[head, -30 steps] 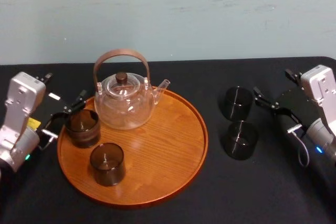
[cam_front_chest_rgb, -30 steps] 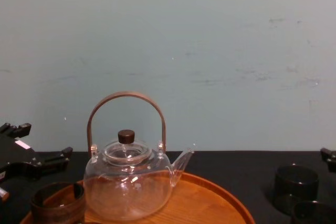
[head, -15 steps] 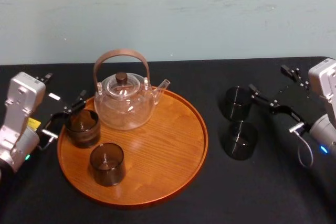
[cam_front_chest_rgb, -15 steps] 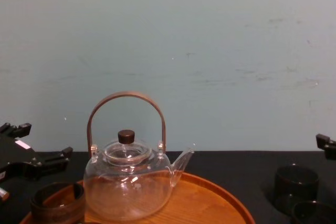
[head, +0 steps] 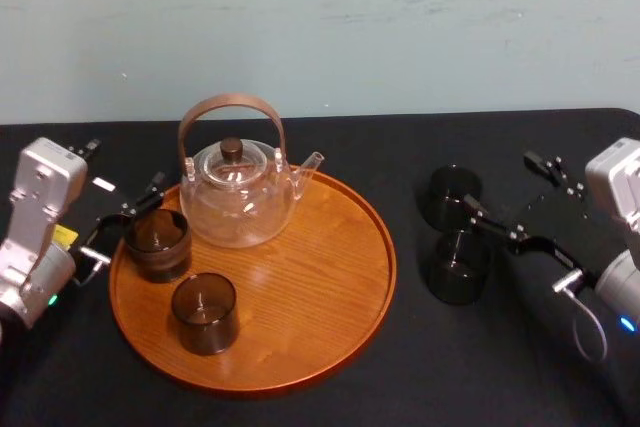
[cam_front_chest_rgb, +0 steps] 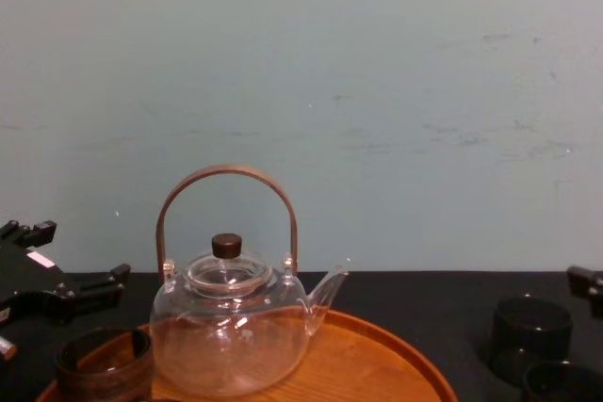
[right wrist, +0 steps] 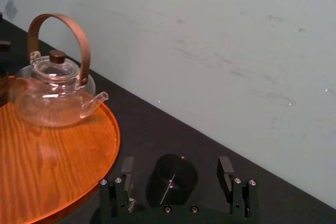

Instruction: Pick up the glass from the table and place it on the tray.

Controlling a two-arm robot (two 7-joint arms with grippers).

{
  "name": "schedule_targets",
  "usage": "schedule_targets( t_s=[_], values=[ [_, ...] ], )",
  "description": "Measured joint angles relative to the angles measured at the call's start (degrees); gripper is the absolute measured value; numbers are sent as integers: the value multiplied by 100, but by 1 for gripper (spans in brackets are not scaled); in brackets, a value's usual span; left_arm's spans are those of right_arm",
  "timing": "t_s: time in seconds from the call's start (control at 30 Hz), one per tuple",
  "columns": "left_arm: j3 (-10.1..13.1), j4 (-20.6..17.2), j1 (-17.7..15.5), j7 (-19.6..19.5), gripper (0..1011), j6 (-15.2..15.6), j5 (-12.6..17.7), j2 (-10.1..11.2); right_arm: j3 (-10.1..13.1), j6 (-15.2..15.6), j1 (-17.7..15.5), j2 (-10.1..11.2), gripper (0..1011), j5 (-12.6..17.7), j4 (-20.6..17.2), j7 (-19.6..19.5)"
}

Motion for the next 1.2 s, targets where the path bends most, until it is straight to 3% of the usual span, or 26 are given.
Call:
schedule_targets(
  t_s=[0.33,0.67,1.2],
  values=[
    [0,0,0,0,1001,0,0,0,136,137,-395,-78,1002,25,-214,26],
    [0,0,0,0,1001,0,0,0,139,160,-562,-334,1002,90,-61,189],
    [0,0,0,0,1001,0,0,0,403,186,-735,-616,1003,187,159,362]
  ],
)
